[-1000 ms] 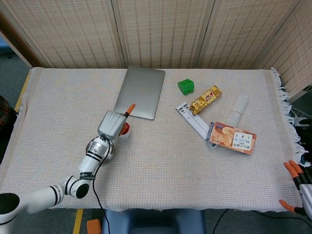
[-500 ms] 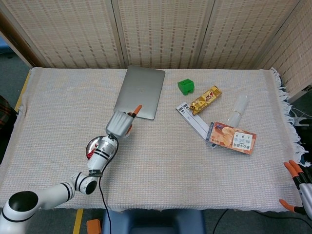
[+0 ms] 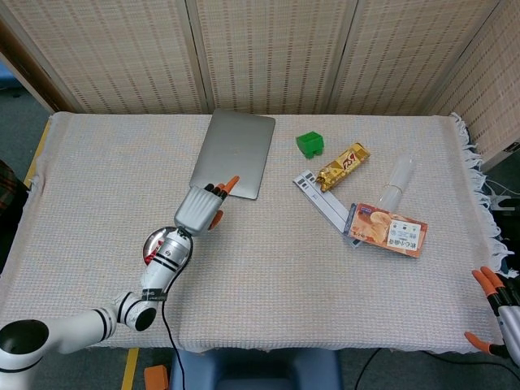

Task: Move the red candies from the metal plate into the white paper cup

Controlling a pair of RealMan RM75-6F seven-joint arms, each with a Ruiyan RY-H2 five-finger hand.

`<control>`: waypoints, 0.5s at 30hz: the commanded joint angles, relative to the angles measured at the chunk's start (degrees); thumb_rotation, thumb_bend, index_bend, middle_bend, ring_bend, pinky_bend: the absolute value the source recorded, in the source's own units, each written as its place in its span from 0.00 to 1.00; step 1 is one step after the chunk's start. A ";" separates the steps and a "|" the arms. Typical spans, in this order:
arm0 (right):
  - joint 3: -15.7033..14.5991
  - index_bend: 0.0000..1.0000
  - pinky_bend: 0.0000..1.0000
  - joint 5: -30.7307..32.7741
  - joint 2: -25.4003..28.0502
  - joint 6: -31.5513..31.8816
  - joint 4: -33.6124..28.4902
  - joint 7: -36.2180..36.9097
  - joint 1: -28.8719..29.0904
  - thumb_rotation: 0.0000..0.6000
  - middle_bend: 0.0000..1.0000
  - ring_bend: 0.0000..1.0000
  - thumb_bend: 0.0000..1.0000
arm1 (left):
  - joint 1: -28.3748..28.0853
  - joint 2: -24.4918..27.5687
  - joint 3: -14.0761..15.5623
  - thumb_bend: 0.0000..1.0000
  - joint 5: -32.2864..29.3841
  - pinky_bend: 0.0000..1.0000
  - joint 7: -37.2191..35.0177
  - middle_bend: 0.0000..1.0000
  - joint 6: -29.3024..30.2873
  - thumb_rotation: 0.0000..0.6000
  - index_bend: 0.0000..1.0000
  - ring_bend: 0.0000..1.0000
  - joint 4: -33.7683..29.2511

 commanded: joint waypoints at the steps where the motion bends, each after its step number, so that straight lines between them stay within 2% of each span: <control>1: -0.16 0.00 0.00 -0.77 0.01 0.82 0.20 0.13 -0.30 1.00 0.00 0.00 0.06 | 6.12 8.79 2.22 0.39 2.14 0.70 -2.39 0.22 5.66 1.00 0.00 0.29 -14.82; 2: -0.21 0.00 0.00 -1.03 -0.02 1.06 0.31 0.15 -0.37 1.00 0.00 0.00 0.06 | 8.26 11.21 3.63 0.39 2.91 0.62 -3.37 0.19 7.23 1.00 0.00 0.25 -18.63; 4: -0.37 0.00 0.00 -1.75 -0.16 1.64 0.55 0.21 -0.56 1.00 0.00 0.00 0.06 | 14.38 16.94 8.41 0.39 6.09 0.50 -6.99 0.15 12.22 1.00 0.00 0.20 -26.90; 7: -0.59 0.00 0.00 -3.17 -0.69 3.09 0.96 -0.53 -1.06 1.00 0.00 0.00 0.06 | 24.52 23.73 18.00 0.39 13.78 0.36 -13.86 0.13 21.85 1.00 0.00 0.14 -32.87; 9: -0.99 0.00 0.00 -4.53 -1.12 4.18 1.25 -1.12 -1.52 1.00 0.00 0.00 0.06 | 31.30 26.00 23.77 0.39 19.47 0.27 -18.10 0.12 29.59 1.00 0.00 0.10 -31.35; 10: -1.19 0.00 0.00 -5.08 -1.25 4.56 1.35 -1.25 -1.70 1.00 0.00 0.00 0.06 | 33.87 26.22 25.36 0.39 21.40 0.24 -19.22 0.12 32.84 1.00 0.00 0.09 -29.59; 12: -1.55 0.00 0.00 -6.23 -1.41 5.51 1.55 -1.45 -2.09 1.00 0.00 0.00 0.06 | 39.09 25.37 26.84 0.39 23.47 0.21 -20.73 0.11 39.37 1.00 0.00 0.07 -24.98; 15: -1.85 0.00 0.00 -7.52 -1.55 7.10 1.89 -1.07 -2.70 1.00 0.00 0.00 0.06 | 43.38 24.12 27.16 0.39 24.41 0.20 -21.61 0.09 43.69 1.00 0.00 0.03 -20.12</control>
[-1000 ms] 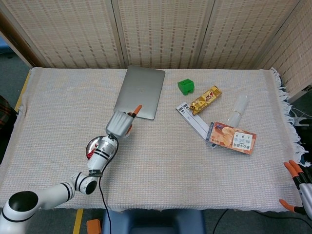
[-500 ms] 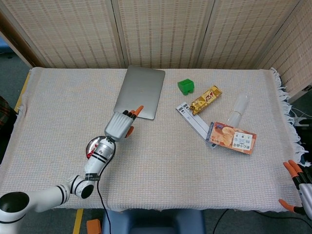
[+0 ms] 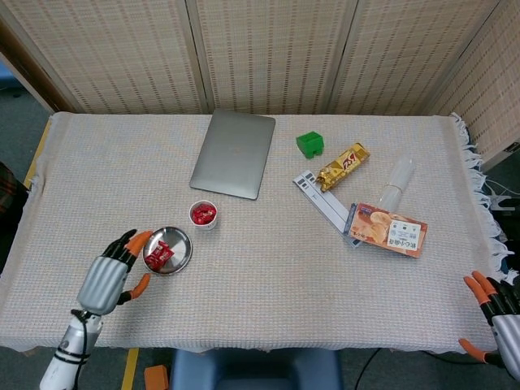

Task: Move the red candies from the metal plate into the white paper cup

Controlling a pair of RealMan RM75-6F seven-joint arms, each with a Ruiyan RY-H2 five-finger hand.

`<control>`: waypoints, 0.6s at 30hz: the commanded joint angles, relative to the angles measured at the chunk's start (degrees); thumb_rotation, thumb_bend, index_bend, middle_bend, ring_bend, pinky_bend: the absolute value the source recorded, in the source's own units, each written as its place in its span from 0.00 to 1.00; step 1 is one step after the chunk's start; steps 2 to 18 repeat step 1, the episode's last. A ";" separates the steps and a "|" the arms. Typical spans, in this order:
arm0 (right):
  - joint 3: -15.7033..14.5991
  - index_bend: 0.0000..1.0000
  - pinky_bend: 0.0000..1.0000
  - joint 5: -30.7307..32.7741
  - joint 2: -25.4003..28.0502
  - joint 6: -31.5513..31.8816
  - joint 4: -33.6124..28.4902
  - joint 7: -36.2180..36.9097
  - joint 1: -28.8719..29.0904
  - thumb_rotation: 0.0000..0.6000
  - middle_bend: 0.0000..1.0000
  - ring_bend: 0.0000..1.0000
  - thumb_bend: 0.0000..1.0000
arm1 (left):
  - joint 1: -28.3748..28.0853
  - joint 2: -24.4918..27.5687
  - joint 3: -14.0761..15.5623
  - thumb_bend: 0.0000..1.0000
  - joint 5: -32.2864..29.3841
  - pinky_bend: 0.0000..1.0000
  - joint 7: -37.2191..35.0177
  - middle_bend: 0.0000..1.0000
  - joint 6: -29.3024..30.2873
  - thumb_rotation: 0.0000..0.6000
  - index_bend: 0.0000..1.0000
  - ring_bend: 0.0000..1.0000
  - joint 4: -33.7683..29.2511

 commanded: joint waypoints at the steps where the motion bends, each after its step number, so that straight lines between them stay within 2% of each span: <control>1: -0.34 0.00 0.00 -1.07 -0.28 1.53 0.48 0.17 -0.74 1.00 0.00 0.00 0.06 | 12.30 2.21 6.36 0.39 7.47 0.19 -6.34 0.08 12.54 1.00 0.00 0.03 9.93; 18: -0.34 0.00 0.00 -1.07 -0.28 1.53 0.48 0.17 -0.74 1.00 0.00 0.00 0.06 | 12.30 2.21 6.36 0.39 7.47 0.19 -6.34 0.08 12.54 1.00 0.00 0.03 9.93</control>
